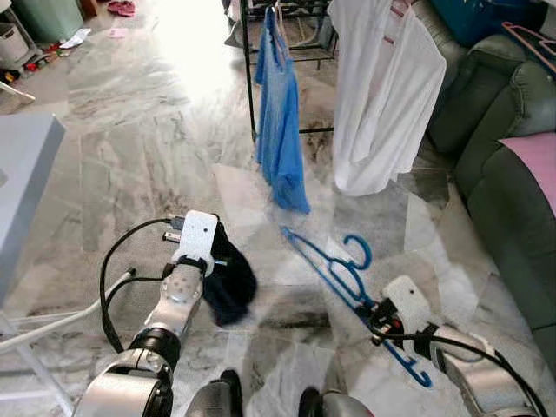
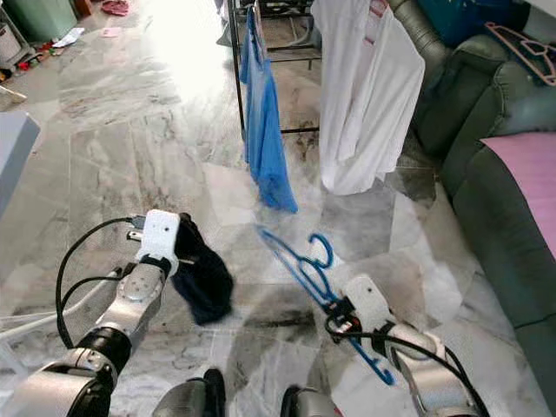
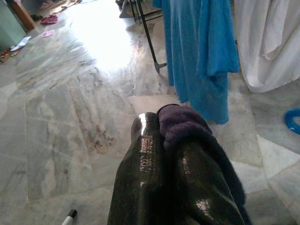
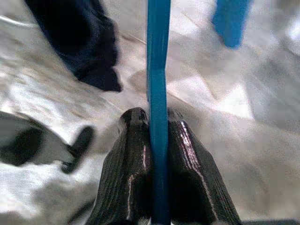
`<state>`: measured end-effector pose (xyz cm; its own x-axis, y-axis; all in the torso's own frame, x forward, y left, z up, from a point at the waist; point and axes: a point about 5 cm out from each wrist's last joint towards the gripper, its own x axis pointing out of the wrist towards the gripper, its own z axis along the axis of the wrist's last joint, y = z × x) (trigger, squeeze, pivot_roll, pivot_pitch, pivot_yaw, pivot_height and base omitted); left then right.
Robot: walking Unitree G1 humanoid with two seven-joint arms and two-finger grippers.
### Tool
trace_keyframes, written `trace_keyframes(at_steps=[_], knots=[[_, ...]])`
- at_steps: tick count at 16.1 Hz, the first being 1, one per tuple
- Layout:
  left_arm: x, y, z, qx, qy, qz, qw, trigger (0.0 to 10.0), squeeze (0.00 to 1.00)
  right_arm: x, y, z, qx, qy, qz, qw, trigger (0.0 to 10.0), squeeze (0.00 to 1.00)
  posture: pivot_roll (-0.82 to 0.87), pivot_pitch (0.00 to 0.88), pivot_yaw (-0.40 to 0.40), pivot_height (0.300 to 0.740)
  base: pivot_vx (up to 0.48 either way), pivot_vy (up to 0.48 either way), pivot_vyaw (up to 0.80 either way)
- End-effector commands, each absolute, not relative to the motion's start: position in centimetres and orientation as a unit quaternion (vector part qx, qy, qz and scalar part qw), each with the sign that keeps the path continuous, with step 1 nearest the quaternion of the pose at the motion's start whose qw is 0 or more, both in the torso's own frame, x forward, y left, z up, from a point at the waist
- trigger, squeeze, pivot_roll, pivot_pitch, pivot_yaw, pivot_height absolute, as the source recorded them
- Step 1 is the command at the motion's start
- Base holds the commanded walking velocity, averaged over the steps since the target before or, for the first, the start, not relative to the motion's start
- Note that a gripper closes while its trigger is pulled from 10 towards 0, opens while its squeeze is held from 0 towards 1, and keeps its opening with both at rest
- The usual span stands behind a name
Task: Hang hanger
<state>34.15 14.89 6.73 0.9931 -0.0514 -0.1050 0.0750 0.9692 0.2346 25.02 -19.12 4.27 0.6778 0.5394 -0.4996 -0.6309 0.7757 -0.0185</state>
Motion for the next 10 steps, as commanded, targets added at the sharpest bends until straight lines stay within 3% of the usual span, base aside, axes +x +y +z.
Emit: trace_keyframes(at_steps=[1, 10], knots=[[34.4, 14.9, 6.9, 0.118, 0.052, -0.027, 0.991, 10.0, 0.0, 24.2, -18.6, 4.7, -0.079, 0.244, 0.361, 0.896, 10.0, 0.0, -0.14, 0.21, 0.043, 0.74, 0.0, 0.0, 0.0], [35.1, 13.6, 8.8, 0.118, 0.004, -0.055, 0.991, 10.0, 0.0, 22.2, -16.5, 4.7, -0.022, 0.28, 0.45, 0.848, 10.0, 0.0, -0.12, 0.206, 0.041, 0.74, 0.0, 0.0, 0.0]])
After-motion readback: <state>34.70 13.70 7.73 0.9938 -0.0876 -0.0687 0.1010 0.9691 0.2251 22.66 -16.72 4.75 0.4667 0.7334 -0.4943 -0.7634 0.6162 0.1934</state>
